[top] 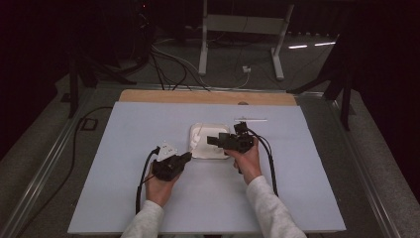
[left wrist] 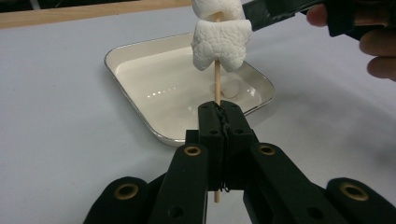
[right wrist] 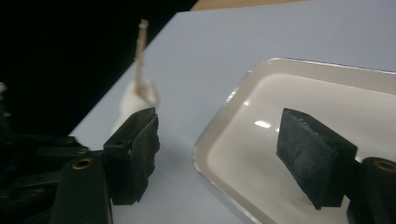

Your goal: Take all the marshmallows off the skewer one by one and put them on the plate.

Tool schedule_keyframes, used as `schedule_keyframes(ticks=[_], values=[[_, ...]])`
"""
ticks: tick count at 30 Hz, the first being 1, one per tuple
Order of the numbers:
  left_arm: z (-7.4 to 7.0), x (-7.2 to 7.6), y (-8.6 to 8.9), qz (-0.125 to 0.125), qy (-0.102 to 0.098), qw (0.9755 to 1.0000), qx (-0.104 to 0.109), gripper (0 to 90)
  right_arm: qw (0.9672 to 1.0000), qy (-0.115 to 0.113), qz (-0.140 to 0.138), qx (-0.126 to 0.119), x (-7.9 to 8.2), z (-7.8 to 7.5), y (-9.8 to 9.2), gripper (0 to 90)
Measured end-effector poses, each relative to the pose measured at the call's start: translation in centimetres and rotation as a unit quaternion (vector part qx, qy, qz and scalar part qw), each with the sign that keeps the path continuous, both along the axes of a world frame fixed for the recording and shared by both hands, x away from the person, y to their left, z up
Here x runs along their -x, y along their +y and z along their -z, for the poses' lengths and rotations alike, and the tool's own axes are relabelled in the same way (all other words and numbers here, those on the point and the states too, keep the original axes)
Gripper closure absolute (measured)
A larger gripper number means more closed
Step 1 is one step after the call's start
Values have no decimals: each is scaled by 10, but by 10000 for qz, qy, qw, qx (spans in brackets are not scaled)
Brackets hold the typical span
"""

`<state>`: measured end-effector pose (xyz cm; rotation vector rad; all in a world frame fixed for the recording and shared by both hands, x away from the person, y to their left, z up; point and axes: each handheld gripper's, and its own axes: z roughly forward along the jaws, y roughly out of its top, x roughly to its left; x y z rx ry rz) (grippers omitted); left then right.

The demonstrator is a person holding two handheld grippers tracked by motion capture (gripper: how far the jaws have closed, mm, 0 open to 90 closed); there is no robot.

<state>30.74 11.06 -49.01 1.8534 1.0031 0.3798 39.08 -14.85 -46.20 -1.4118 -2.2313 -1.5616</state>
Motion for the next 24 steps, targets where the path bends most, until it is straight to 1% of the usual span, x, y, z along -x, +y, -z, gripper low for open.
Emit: schedule_keyframes(ticks=[1, 2, 3, 6, 7, 8, 9, 10, 14, 15, 16, 17, 18, 19, 21, 22, 23, 24], values=[[0, 0, 0, 2, -1, 10000, 3, 900, 10000, 8, -37, -65, 1, -1, 1, 286], [0, 0, 0, 5, -2, 10000, 3, 900, 10000, 8, -37, -65, 1, -1, 1, 286], [0, 0, -1, 12, -7, 10000, 5, 900, 9999, 25, -67, -119, 2, -2, 2, 286], [0, 1, -1, 36, -27, 10000, 6, 900, 9995, 28, -202, -223, 4, -5, 7, 291], [0, 1, -2, 46, -35, 10000, 14, 900, 9994, 29, -240, -249, 5, -5, 8, 305], [0, 1, -2, 54, -37, 10000, 20, 900, 9988, 15, -340, -338, 5, -6, 12, 346], [0, 1, -2, 65, -44, 10000, 15, 900, 9988, 15, -340, -338, 5, -6, 12, 346], [0, 1, -3, 76, -50, 10000, 12, 900, 9982, 25, -418, -428, 6, -5, 15, 380], [-1, 2, -4, 109, -69, 9999, 33, 900, 9975, 68, -472, -529, 5, -4, 18, 412], [-1, 2, -4, 124, -83, 9999, 32, 900, 9970, 128, -500, -583, 4, -3, 20, 439], [-1, 3, -4, 144, -98, 9998, 35, 900, 9970, 128, -500, -583, 4, -3, 20, 439], [-1, 3, -5, 159, -111, 9998, 53, 900, 9961, 227, -558, -647, 3, -1, 21, 482], [-1, 3, -6, 182, -126, 9997, 68, 900, 9955, 274, -599, -680, 3, 0, 22, 503], [-1, 3, -6, 182, -126, 9997, 68, 900, 9955, 274, -599, -680, 3, 0, 22, 503], [-1, 3, -6, 202, -141, 9997, 51, 900, 9948, 366, -642, -694, 3, 1, 24, 540], [-1, 4, -6, 210, -141, 9997, 39, 900, 9934, 438, -743, -753, 2, 3, 26, 639], [-1, 4, -7, 207, -142, 9997, 29, 900, 9934, 438, -743, -753, 2, 3, 26, 639], [0, 3, -7, 201, -130, 9997, 20, 900, 9929, 465, -770, -778, 3, 3, 27, 666]])
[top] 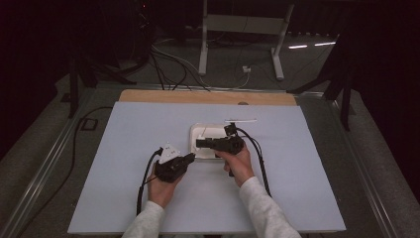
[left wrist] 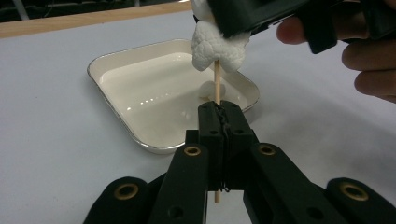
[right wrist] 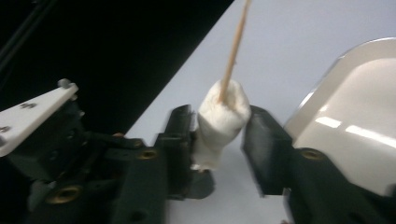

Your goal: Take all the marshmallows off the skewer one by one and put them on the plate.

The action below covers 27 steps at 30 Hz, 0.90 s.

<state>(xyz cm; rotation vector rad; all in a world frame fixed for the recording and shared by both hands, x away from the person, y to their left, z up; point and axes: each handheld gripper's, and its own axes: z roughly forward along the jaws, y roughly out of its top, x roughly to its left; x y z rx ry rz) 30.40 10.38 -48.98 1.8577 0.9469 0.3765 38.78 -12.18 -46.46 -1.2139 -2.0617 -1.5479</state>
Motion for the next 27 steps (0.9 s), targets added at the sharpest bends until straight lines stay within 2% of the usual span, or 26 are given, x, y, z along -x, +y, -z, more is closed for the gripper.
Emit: schedule_keyframes(ticks=[3, 8, 15, 18, 19, 22, 23, 25, 26, 27], values=[[0, 0, 0, 17, -15, 10000, 13, 900, 10000, 16, -19, -46, 1, -1, 1, 730], [-1, 1, 0, 44, -87, 10000, -18, 900, 9999, 18, 33, -164, 1, -2, 0, 773], [-2, 4, 0, 78, -223, 9997, -17, 900, 9993, -73, 262, -261, 2, -8, -4, 800], [-1, 4, -1, 120, -274, 9995, -88, 900, 9991, -99, 302, -266, 2, -11, -8, 807], [0, 5, -2, 125, -281, 9994, -137, 900, 9988, -111, 357, -316, 2, -12, -10, 810], [-1, 6, -3, 181, -340, 9992, -75, 900, 9977, -39, 484, -479, 0, -16, -19, 811], [-1, 6, -3, 195, -355, 9991, -109, 900, 9976, -84, 501, -461, 0, -18, -21, 811], [0, 6, -3, 218, -352, 9990, -185, 900, 9962, -130, 623, -594, 0, -22, -27, 816], [2, 6, -4, 207, -313, 9988, -318, 900, 9939, -186, 772, -764, -1, -25, -33, 822], [6, 6, -5, 176, -271, 9981, -534, 900, 9939, -186, 772, -764, -1, -25, -33, 822]])
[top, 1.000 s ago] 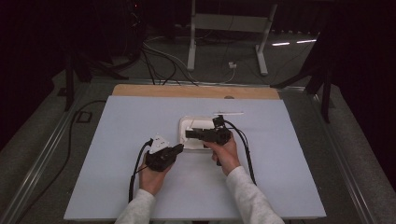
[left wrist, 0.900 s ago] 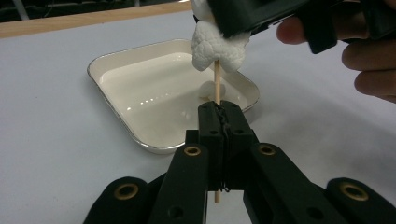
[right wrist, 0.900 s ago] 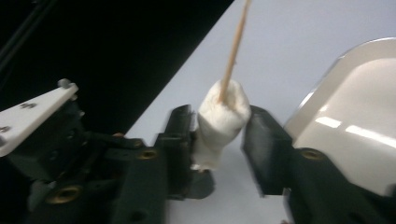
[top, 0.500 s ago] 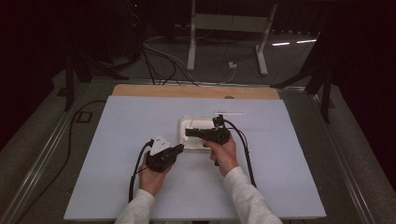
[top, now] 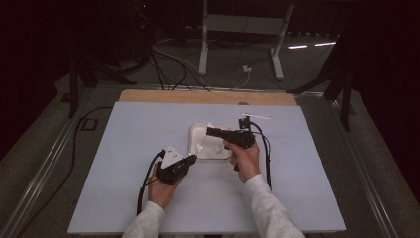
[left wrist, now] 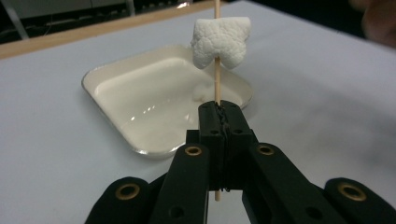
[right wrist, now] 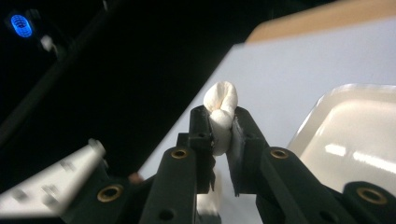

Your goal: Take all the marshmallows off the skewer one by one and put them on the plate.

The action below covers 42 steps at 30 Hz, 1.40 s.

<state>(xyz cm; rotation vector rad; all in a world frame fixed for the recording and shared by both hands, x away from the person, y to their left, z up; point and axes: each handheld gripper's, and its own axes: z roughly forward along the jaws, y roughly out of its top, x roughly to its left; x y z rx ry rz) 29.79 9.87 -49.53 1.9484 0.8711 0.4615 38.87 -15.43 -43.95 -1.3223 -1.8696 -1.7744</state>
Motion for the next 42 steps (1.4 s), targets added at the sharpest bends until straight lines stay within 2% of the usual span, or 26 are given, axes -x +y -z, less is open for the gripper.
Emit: schedule_keyframes(ticks=[1, 2, 4, 5, 6, 8, 12, 16, 24, 26, 27, 29, 33, 34, 35, 36, 38, 39, 40, 42], values=[[5, 0, 0, -46, 60, 10000, -65, 900, 9993, -54, 187, -331, -1, -5, -10, 825], [7, -1, 1, -76, 135, 9999, -24, 900, 9976, -145, 396, -557, -3, -13, -23, 826], [5, -3, 3, -126, 154, 9997, 126, 900, 9973, -426, 521, -278, -3, -29, -38, 823], [4, -3, 4, -133, 160, 9996, 205, 900, 9976, -448, 513, -130, -2, -33, -42, 820], [3, -4, 4, -144, 158, 9995, 227, 900, 9970, -540, 526, 194, -1, -37, -45, 818], [2, -3, 3, -160, 159, 9995, 207, 900, 9961, -611, 459, 441, 1, -37, -48, 813], [1, -3, 2, -176, 163, 9994, 249, 900, 9959, -535, 416, 597, -1, -27, -46, 807], [1, -4, 6, -240, 197, 9991, 305, 900, 9944, -485, 413, 846, -3, -17, -40, 803], [-2, -6, 12, -319, 209, 9979, 519, 900, 9889, -419, 514, 1328, -7, -6, -30, 793], [-2, -6, 13, -327, 214, 9978, 527, 900, 9869, -424, 526, 1464, -7, -3, -28, 792], [-2, -6, 13, -327, 218, 9978, 531, 900, 9844, -406, 535, 1626, -8, -1, -26, 791], [-2, -6, 12, -327, 231, 9978, 530, 900, 9832, -410, 527, 1700, -8, 1, -25, 790], [-2, -7, 12, -340, 245, 9976, 551, 900, 9766, -380, 527, 2051, -9, 9, -20, 790], [-2, -7, 12, -343, 249, 9976, 552, 900, 9740, -347, 523, 2179, -10, 13, -18, 789], [-1, -7, 12, -345, 252, 9976, 551, 900, 9740, -347, 523, 2179, -10, 13, -18, 789], [-1, -7, 12, -346, 253, 9976, 551, 900, 9726, -347, 511, 2241, -10, 15, -17, 789], [-1, -7, 12, -343, 259, 9976, 551, 900, 9687, -337, 491, 2411, -11, 19, -14, 787], [-1, -7, 12, -343, 268, 9975, 551, 900, 9653, -285, 486, 2551, -11, 24, -12, 784], [-1, -7, 12, -342, 276, 9975, 559, 900, 9653, -285, 486, 2551, -11, 24, -12, 784], [-1, -8, 12, -342, 285, 9974, 560, 900, 9628, -238, 491, 2647, -13, 29, -11, 780]])
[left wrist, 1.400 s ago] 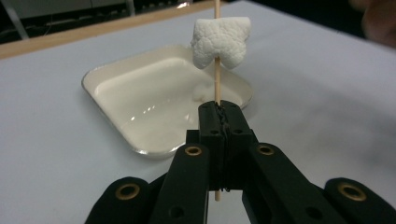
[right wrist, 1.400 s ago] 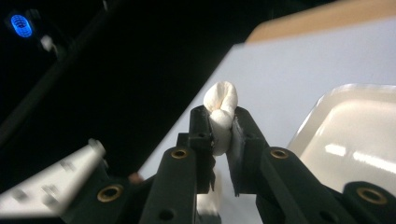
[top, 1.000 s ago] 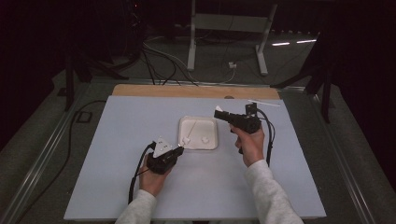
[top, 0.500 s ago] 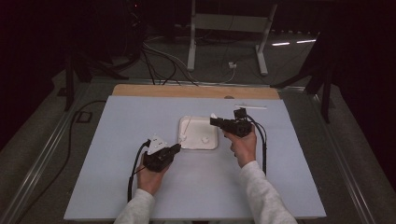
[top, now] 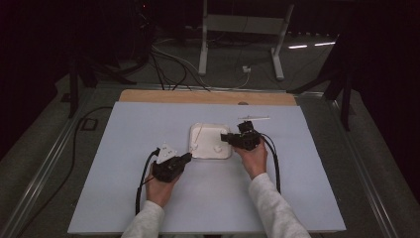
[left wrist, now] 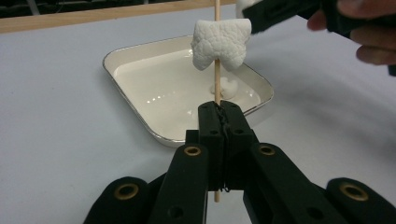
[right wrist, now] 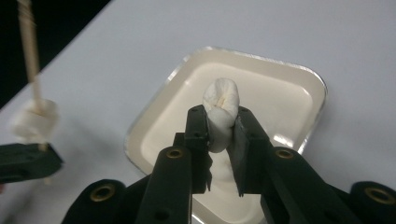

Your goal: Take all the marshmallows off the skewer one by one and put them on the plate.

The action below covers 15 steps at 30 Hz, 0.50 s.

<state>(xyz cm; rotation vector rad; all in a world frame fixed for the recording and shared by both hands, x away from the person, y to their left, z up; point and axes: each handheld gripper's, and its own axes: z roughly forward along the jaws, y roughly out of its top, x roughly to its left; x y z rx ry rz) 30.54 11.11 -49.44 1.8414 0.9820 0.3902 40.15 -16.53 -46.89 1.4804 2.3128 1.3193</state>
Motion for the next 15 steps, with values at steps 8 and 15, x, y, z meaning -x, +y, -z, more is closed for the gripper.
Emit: schedule_keyframes(ticks=[8, 15], values=[[0, -1, 1, -17, 22, 10000, 22, 900, 9997, 151, 30, 210, -3, 10, 3, 544], [1, -1, 1, -34, 28, 10000, 18, 900, 9999, 99, -52, -73, 0, 3, 2, 377]])
